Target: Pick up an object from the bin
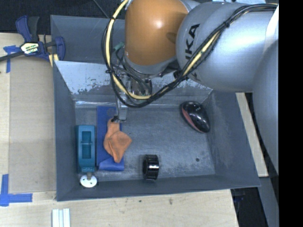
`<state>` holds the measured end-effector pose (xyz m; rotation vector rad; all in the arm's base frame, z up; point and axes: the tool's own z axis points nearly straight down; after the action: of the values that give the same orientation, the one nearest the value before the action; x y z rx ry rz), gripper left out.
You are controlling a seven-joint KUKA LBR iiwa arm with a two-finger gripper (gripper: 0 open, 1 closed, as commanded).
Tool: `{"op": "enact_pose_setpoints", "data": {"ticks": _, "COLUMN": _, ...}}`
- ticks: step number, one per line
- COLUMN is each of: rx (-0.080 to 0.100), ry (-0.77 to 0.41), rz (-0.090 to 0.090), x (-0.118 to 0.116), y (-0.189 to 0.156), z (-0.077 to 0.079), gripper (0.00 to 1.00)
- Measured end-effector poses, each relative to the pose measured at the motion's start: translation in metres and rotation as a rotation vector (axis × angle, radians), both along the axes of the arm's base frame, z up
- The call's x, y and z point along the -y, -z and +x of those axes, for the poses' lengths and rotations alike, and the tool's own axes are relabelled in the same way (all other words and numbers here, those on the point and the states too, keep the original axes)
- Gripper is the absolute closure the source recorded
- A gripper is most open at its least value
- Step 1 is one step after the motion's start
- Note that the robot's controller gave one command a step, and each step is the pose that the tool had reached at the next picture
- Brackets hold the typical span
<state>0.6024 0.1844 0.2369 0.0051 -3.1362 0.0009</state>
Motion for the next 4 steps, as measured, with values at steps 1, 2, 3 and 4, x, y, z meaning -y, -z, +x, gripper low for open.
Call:
{"op": "enact_pose_setpoints", "data": {"ticks": 1, "rx": 0.009, "ry": 0.003, "rz": 0.002, "x": 0.001, "y": -0.005, "z": 0.002, "gripper": 0.0}}
{"op": "enact_pose_setpoints", "data": {"ticks": 2, "rx": 0.014, "ry": -0.063, "rz": 0.003, "x": 0.013, "y": 0.035, "z": 0.002, "gripper": 0.0}}
{"op": "enact_pose_setpoints", "data": {"ticks": 3, "rx": 0.006, "ry": 0.002, "rz": 0.001, "x": 0.015, "y": 0.069, "z": -0.03, "gripper": 0.0}}
{"op": "enact_pose_setpoints", "data": {"ticks": 4, "rx": 0.007, "ry": -0.075, "rz": 0.001, "x": 0.017, "y": 0.095, "z": -0.035, "gripper": 0.0}}
